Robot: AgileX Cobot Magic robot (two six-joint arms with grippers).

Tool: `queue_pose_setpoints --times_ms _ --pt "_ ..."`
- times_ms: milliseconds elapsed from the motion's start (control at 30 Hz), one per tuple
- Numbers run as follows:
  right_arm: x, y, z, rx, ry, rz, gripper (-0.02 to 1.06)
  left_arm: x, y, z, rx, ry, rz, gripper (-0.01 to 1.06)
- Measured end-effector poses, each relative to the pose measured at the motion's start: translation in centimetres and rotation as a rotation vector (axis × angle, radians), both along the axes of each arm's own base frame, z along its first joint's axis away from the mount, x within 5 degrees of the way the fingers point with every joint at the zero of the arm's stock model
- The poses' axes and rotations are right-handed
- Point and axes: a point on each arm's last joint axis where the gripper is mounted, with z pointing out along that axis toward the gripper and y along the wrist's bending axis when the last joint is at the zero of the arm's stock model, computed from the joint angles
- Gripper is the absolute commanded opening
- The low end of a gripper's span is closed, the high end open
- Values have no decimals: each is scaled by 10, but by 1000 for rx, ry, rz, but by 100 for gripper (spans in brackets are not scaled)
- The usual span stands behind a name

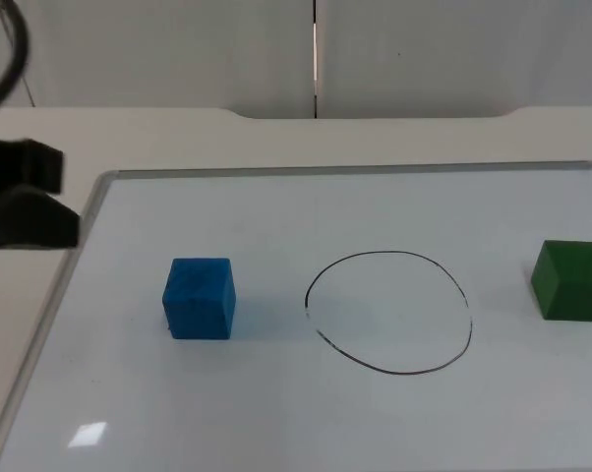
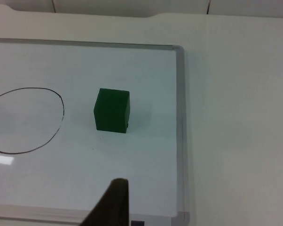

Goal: Push the two cubes into the marked area.

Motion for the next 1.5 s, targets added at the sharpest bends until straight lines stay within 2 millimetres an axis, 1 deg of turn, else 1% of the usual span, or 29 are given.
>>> queue_pose_setpoints --times_ms 67,100,200,367,467,500,633,667,800,900,1000,1033,1200,1367,1500 --pt "0 0 0 0 0 0 105 5 -9 -10 28 14 -10 0" --pt "0 0 0 0 0 0 105 5 -9 -10 28 14 -10 0" --pt "0 0 0 0 0 0 105 12 -18 -24 86 11 7 0" --pt "0 0 0 2 0 -1 105 22 -18 -43 138 39 72 0" --pt "0 0 0 3 0 -2 105 30 -19 -55 171 67 58 0" --pt "0 0 0 3 0 -2 105 30 -19 -55 171 67 58 0" --pt "0 0 0 3 0 -2 105 49 -24 -62 178 81 55 0" --pt "0 0 0 3 0 -2 105 49 -24 -62 178 81 55 0" --pt "0 1 0 11 1 4 105 63 -27 -66 176 86 60 0" --pt "0 2 0 22 1 12 105 66 -28 -71 181 97 66 0" --pt "0 2 0 27 2 15 105 68 -26 -84 207 126 78 0" --pt "0 2 0 27 2 15 105 68 -26 -84 207 126 78 0" --pt "0 2 0 28 2 16 105 77 -26 -98 236 150 92 0" --pt "0 2 0 28 2 16 105 85 -28 -106 239 165 90 0" --pt "0 2 0 28 2 16 105 87 -29 -111 241 177 88 0"
